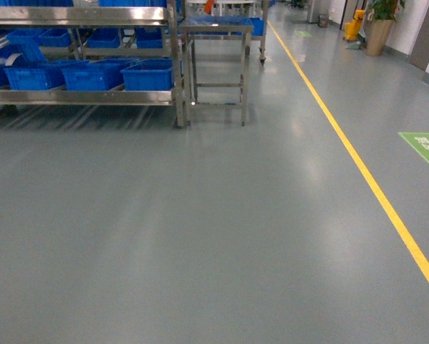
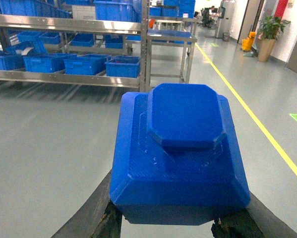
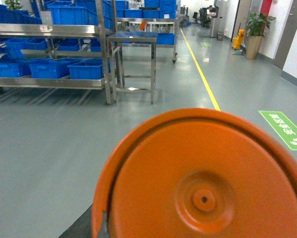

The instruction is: Sort blue parts and orange caps into right shelf containers

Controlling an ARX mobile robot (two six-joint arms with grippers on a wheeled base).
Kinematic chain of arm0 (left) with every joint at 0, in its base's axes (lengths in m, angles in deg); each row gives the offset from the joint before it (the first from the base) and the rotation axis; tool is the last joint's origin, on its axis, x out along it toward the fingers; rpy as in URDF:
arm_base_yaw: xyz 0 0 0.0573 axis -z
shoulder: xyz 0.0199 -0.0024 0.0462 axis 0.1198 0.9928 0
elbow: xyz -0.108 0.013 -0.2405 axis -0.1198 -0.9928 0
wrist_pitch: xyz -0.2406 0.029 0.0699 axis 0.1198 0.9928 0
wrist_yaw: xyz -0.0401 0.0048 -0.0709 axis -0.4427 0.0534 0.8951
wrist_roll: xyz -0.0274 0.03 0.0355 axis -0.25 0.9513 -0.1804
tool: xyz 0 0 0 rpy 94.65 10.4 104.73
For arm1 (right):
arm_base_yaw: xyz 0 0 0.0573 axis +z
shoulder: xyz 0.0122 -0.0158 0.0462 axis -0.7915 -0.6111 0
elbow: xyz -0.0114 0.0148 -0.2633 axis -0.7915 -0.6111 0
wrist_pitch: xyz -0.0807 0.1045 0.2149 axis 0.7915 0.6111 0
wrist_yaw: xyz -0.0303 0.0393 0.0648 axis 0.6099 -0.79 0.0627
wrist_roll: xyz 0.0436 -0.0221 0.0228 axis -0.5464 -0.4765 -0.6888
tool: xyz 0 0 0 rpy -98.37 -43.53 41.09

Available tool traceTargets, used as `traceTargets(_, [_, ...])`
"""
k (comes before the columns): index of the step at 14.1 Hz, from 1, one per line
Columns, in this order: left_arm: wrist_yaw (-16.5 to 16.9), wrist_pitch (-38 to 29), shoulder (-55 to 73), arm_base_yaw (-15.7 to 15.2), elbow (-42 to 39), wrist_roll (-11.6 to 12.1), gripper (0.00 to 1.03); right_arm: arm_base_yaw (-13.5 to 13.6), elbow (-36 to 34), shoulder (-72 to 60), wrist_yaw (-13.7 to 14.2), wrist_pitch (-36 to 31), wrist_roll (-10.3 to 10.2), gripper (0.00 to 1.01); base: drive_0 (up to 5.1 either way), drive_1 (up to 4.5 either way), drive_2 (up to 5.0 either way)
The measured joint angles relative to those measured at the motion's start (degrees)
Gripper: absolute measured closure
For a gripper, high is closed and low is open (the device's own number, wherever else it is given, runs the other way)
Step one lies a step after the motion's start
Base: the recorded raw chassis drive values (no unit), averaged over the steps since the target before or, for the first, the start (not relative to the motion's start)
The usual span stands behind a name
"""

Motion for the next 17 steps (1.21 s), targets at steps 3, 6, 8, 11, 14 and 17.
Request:
traceTargets(3, [0.1,0.0,0.0,0.0,0.0,0.0,0.63,0.0,0.0,0.0,0.0,0.2,0.0,0.57,0.1,4.27,-4.0])
traceTargets(6, [0.1,-0.2,0.0,0.0,0.0,0.0,0.63,0.0,0.0,0.0,0.0,0.0,0.0,0.57,0.0,4.17,-4.1])
traceTargets(8, [0.0,0.0,0.0,0.0,0.0,0.0,0.63,0.0,0.0,0.0,0.0,-0.2,0.0,0.57,-0.1,4.06,-4.2])
traceTargets(11, [0.1,0.0,0.0,0.0,0.0,0.0,0.63,0.0,0.0,0.0,0.0,0.1,0.0,0.57,-0.1,4.02,-4.3])
traceTargets(14, [0.1,0.0,0.0,0.0,0.0,0.0,0.63,0.0,0.0,0.0,0.0,0.3,0.0,0.57,0.0,4.16,-4.1])
traceTargets(17, [0.2,-0.3,0.0,0.0,0.0,0.0,0.63,0.0,0.0,0.0,0.0,0.2,0.0,0.57,0.0,4.18,-4.1])
